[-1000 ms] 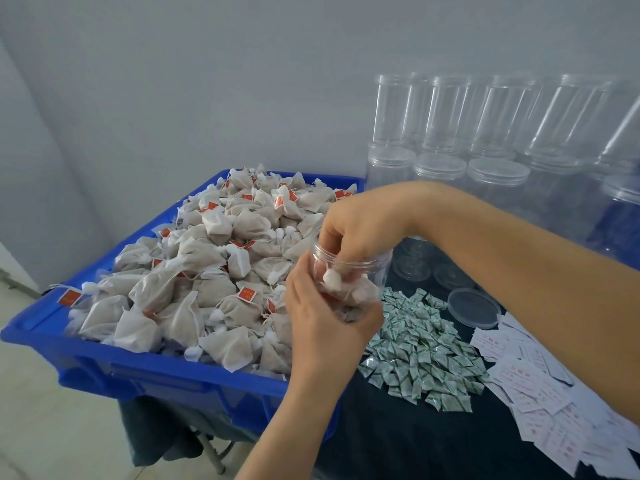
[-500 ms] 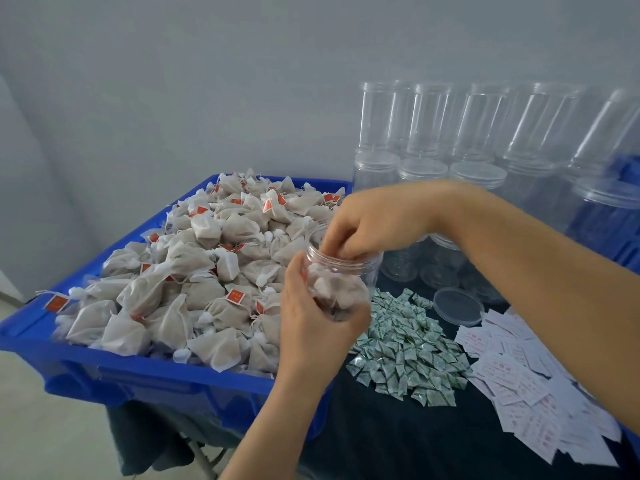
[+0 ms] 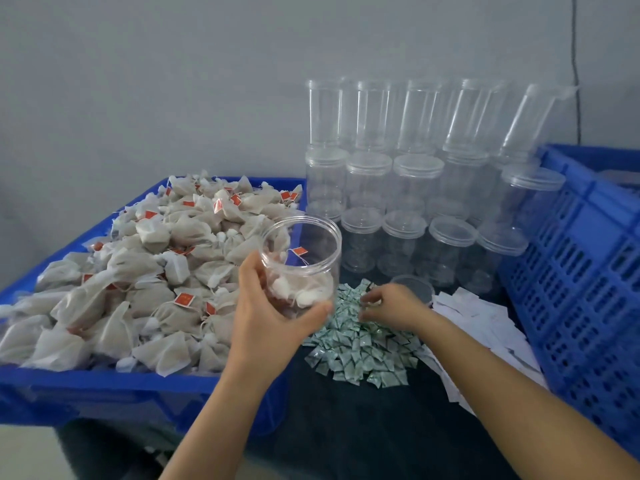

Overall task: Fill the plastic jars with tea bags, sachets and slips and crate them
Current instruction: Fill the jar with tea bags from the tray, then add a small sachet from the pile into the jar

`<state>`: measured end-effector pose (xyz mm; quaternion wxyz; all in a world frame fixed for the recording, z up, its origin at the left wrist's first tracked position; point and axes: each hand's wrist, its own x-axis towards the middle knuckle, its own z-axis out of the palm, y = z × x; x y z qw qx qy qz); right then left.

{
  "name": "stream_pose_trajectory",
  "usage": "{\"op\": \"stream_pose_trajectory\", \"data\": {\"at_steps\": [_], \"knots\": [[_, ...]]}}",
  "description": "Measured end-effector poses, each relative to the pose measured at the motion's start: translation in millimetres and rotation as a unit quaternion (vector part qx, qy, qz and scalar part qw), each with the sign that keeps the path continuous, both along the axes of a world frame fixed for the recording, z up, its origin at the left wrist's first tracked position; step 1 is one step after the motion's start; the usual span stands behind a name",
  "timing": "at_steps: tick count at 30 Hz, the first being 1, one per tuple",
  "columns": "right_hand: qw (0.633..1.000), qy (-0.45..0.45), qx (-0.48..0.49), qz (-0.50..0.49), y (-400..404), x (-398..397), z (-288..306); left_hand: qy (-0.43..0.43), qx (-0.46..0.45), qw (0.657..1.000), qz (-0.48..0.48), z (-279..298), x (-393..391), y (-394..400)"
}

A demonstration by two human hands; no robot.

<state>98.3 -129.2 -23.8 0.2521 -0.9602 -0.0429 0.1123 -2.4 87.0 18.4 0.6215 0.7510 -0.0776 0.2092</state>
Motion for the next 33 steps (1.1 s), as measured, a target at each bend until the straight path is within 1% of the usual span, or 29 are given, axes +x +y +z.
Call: {"op": "stream_pose_trajectory", "data": {"at_steps": [3, 8, 10, 14, 16, 18, 20, 22, 23, 25, 27, 28, 30, 33], "knots": [[0.999, -0.005, -0.025, 0.026, 2, 0, -15, -0.008, 0.021, 0.999, -0.027, 2, -3, -2], [0.993, -0.081, -0.08, 0.043, 4, -1, -25, -0.015, 0.032, 0.998, -0.053, 4, -6, -5], [0.991, -0.104, -0.07, 0.036, 3, -1, -27, -0.018, 0.035, 0.997, -0.062, 6, -6, -5], [0.993, -0.115, 0.003, -0.001, -2, -4, -11, -0.017, 0.046, 0.996, -0.077, 6, -6, -4], [0.991, -0.111, 0.076, -0.021, -4, -10, 16, -0.017, 0.047, 0.996, -0.08, 5, -6, -4], [0.972, -0.125, 0.198, -0.033, -5, -23, 61, -0.014, 0.043, 0.996, -0.082, 5, -5, -3], [0.941, -0.165, 0.296, -0.016, -2, -44, 113, -0.008, 0.039, 0.996, -0.086, 4, -3, -2], [0.918, -0.184, 0.348, 0.04, 4, -62, 155, 0.002, 0.037, 0.995, -0.091, 3, -3, -2], [0.915, -0.179, 0.354, 0.076, 9, -70, 169, 0.006, 0.037, 0.995, -0.093, 3, -2, -2], [0.928, -0.157, 0.312, 0.132, 22, -80, 184, 0.007, 0.038, 0.994, -0.098, 3, -2, -1], [0.953, -0.146, 0.209, 0.165, 37, -82, 184, 0.006, 0.041, 0.994, -0.1, 4, -3, -2], [0.961, -0.156, 0.15, 0.174, 42, -81, 180, 0.005, 0.042, 0.994, -0.1, 5, -4, -2], [0.966, -0.173, 0.066, 0.18, 52, -79, 173, 0.001, 0.046, 0.994, -0.102, 6, -5, -3], [0.968, -0.165, -0.016, 0.188, 60, -76, 165, -0.005, 0.052, 0.993, -0.102, 6, -5, -3]]}}
